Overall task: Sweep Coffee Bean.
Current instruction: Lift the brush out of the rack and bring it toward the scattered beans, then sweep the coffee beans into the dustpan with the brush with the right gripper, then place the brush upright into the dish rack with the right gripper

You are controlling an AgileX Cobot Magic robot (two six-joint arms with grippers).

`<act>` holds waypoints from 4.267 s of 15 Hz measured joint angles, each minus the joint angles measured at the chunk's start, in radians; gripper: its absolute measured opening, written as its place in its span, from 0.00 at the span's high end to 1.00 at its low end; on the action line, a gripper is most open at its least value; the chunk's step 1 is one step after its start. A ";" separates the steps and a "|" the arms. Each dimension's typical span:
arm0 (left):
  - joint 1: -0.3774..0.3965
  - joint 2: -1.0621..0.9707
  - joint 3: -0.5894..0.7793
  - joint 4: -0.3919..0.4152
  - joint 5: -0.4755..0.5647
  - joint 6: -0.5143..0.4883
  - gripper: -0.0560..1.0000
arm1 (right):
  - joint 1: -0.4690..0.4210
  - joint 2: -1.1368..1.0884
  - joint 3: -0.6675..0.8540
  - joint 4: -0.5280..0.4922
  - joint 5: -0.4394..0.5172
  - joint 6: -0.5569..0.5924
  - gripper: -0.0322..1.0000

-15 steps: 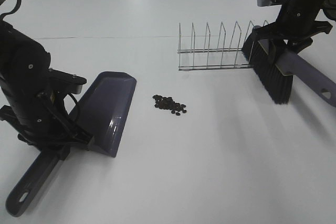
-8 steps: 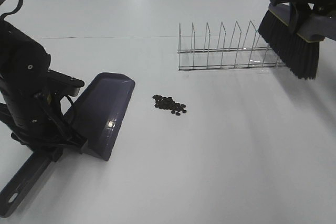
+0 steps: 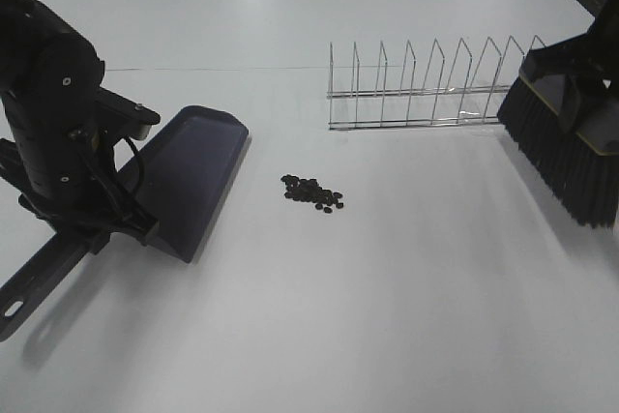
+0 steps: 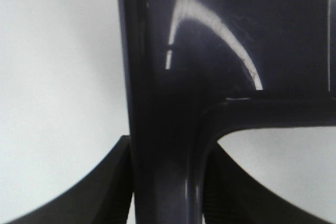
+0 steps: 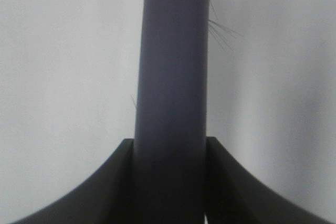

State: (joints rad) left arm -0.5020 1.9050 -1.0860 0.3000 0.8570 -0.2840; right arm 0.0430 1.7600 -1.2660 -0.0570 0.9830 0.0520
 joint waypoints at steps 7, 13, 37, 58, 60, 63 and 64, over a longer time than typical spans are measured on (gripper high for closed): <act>0.000 0.185 -0.208 -0.070 0.137 0.111 0.63 | 0.274 0.106 0.058 -0.271 -0.109 0.236 0.67; 0.000 0.211 -0.210 -0.197 0.143 0.215 0.63 | 0.428 0.249 -0.045 -0.327 -0.099 0.297 0.67; 0.004 0.255 -0.232 -0.259 0.158 0.266 0.63 | 0.485 0.468 -0.255 0.667 -0.367 -0.122 0.67; 0.007 0.222 -0.221 -0.290 0.147 0.169 0.63 | 0.455 0.304 -0.607 0.248 0.049 -0.084 0.67; 0.035 0.195 -0.221 -0.306 0.142 0.142 0.63 | 0.455 0.253 -0.607 0.147 0.110 -0.033 0.67; 0.111 0.183 -0.220 -0.332 0.176 0.134 0.63 | 0.455 0.207 -0.607 0.064 0.194 -0.015 0.67; 0.166 0.183 -0.216 -0.344 0.218 0.133 0.63 | 0.455 0.198 -0.607 0.022 0.243 -0.007 0.67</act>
State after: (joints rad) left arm -0.3360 2.0880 -1.3020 -0.0440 1.0750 -0.1510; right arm 0.4980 1.9580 -1.8730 -0.0350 1.2260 0.0450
